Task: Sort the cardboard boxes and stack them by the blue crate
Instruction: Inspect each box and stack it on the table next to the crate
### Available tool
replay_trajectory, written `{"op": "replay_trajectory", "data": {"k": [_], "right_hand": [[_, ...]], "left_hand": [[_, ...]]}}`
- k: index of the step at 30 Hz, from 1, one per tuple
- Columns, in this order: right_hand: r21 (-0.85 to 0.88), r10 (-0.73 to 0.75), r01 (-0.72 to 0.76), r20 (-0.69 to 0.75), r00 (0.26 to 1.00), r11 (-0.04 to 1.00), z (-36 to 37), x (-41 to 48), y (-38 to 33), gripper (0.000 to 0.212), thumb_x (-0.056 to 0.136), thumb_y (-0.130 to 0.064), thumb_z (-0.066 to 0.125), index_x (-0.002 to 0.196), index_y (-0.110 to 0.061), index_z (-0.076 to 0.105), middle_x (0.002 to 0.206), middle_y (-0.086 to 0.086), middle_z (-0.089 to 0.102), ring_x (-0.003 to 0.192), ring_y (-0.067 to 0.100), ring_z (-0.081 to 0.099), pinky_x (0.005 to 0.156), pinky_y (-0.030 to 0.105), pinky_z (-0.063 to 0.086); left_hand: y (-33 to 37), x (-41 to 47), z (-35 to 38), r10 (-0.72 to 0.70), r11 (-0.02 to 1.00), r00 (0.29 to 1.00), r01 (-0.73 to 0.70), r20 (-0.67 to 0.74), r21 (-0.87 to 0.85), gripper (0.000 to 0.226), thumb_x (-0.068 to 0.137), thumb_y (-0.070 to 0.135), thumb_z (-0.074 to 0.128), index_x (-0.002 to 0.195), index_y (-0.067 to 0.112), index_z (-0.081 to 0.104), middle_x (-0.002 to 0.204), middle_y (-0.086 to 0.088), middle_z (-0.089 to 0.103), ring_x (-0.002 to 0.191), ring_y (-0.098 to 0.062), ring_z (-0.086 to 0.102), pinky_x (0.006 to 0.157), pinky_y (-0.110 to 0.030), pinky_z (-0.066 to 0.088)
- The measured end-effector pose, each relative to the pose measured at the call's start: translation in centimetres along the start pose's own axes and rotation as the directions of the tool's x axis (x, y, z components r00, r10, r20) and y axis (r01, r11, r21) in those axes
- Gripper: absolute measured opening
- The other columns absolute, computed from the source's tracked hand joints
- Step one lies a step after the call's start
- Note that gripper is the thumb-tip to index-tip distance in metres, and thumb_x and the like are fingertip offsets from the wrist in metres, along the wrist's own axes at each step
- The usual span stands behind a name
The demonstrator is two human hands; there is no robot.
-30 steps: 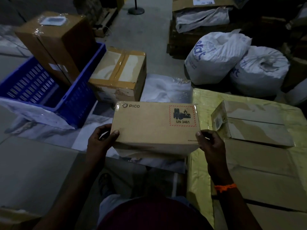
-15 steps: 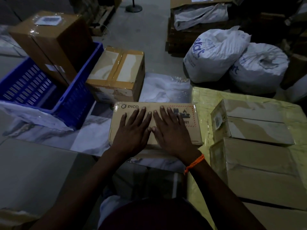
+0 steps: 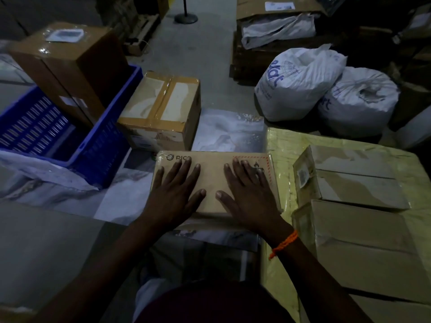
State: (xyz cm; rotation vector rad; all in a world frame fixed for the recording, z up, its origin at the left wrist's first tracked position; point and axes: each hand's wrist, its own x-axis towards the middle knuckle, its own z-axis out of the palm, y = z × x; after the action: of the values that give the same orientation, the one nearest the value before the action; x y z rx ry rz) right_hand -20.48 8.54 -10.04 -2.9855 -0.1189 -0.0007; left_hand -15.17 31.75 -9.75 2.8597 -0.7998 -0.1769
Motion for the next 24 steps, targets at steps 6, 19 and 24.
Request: {"op": "replay_trajectory", "data": {"k": [6,19,24], "right_hand": [[-0.014,0.067,-0.067,-0.022,0.998,0.998,0.1,-1.1,1.1,0.080,0.100,-0.070,0.015,0.165,-0.024,0.019,0.172,0.007,0.019,0.158,0.029,0.017,0.126,0.053,0.010],[0.040,0.094,-0.094,-0.002,0.996,0.995,-0.1,-0.5,1.4,0.088,0.095,-0.076,0.015,0.166,-0.024,0.005,0.174,0.006,0.003,0.160,0.025,0.001,0.126,0.048,-0.003],[0.433,0.449,-0.432,0.068,0.891,0.791,-1.5,0.6,3.1,0.104,0.091,-0.072,0.056,0.166,-0.021,0.005,0.172,0.015,0.009,0.157,0.033,0.016,0.124,0.052,0.023]], "left_hand": [[-0.9,-1.2,0.2,0.011,0.999,0.999,-0.010,-0.031,0.042,0.075,0.099,0.068,-0.001,0.163,0.029,-0.002,0.171,-0.001,-0.008,0.157,-0.021,-0.006,0.126,-0.049,-0.001],[-0.7,-0.8,0.5,-0.019,1.000,0.997,0.017,-0.078,-0.021,0.078,0.099,0.070,0.006,0.163,0.027,0.011,0.171,-0.004,0.000,0.158,-0.025,-0.003,0.126,-0.056,0.009],[-1.8,0.4,-0.3,-0.362,0.844,0.928,0.286,-0.089,-0.453,0.088,0.093,0.063,0.056,0.160,0.021,0.019,0.169,-0.011,0.014,0.155,-0.033,0.015,0.121,-0.052,0.024]]}}
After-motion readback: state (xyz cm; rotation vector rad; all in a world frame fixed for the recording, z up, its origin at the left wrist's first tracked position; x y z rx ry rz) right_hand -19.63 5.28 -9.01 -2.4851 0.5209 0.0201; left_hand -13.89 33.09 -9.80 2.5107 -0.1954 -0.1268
